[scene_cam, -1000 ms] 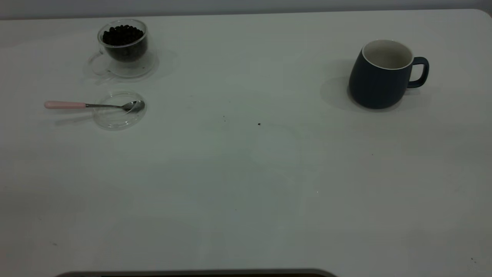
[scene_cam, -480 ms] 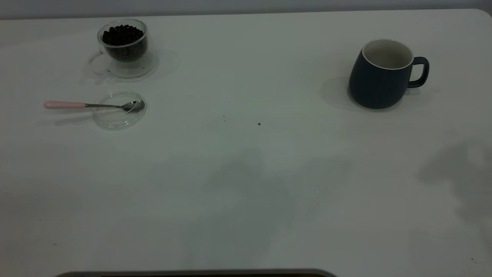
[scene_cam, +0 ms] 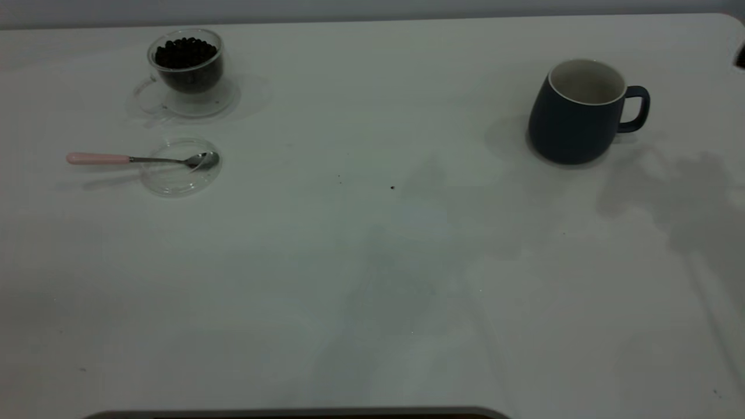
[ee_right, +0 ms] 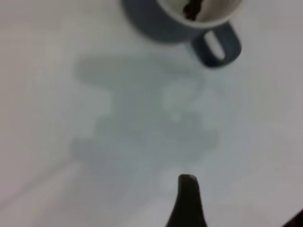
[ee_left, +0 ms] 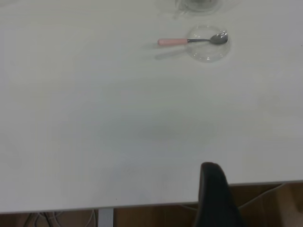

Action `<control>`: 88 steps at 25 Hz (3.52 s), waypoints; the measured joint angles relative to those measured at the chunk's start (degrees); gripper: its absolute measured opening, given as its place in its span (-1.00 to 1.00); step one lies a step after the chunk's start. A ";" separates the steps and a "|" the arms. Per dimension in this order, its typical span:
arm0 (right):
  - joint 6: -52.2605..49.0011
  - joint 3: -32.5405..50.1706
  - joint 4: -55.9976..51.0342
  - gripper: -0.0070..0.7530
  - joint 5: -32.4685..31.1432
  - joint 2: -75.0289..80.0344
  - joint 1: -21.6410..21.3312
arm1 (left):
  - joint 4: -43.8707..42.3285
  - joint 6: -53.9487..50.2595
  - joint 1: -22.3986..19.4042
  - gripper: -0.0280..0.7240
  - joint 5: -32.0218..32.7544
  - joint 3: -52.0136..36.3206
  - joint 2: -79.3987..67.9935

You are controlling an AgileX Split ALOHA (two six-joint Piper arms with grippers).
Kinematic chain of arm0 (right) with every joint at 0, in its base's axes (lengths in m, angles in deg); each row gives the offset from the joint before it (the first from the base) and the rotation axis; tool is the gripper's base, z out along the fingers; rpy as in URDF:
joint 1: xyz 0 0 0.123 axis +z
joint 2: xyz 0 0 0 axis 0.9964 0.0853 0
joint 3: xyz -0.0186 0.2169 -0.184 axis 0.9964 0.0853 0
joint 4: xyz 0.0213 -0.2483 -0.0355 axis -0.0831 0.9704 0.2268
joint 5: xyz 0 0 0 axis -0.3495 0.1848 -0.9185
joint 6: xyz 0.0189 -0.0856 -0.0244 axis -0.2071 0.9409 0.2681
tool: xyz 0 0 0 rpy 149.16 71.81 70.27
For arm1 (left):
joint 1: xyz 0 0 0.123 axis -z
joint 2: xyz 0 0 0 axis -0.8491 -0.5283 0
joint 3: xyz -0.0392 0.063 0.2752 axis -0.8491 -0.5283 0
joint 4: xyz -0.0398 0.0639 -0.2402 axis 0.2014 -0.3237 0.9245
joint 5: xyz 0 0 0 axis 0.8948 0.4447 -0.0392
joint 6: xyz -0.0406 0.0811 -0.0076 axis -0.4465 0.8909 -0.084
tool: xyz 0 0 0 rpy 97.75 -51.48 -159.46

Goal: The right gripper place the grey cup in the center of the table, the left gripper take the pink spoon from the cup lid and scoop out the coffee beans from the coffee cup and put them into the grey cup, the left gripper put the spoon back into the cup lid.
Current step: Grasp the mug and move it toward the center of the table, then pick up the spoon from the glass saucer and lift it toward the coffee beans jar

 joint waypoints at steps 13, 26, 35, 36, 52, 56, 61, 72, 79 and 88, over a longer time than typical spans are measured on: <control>7.18 -11.94 0.19 0.68 4.98 19.98 2.33 | 0.00 0.00 0.00 0.42 0.00 0.00 0.00; 10.46 -16.46 0.54 0.63 9.15 27.19 6.05 | 0.00 0.00 0.00 0.42 0.00 0.00 0.00; 10.65 -16.65 -2.54 0.59 10.53 27.24 13.74 | 0.00 -0.18 0.00 0.42 0.00 0.00 0.00; 10.65 -16.65 -3.35 0.59 10.65 27.24 14.84 | 0.00 -0.18 0.00 0.42 0.00 0.00 0.00; 10.60 -16.65 -27.27 0.59 17.95 27.60 29.20 | 0.00 -0.18 0.00 0.42 0.00 0.00 0.00; 10.25 -16.65 -32.06 0.59 16.85 26.06 29.68 | 0.00 -0.18 0.00 0.42 0.00 0.00 0.00; 2.88 -16.65 -32.98 0.58 3.61 15.48 28.33 | 0.00 -0.13 0.00 0.42 0.00 0.00 0.00; -33.63 -16.65 -13.12 0.58 -37.88 -11.14 24.32 | 0.00 0.00 0.00 0.42 0.00 0.00 0.00; -47.31 -13.06 -4.16 0.58 -45.62 -23.86 24.30 | 0.00 0.00 0.00 0.42 0.00 0.00 0.00; -51.97 4.40 -3.19 0.57 -46.23 -45.18 24.30 | 0.00 0.00 0.00 0.42 0.00 0.00 0.00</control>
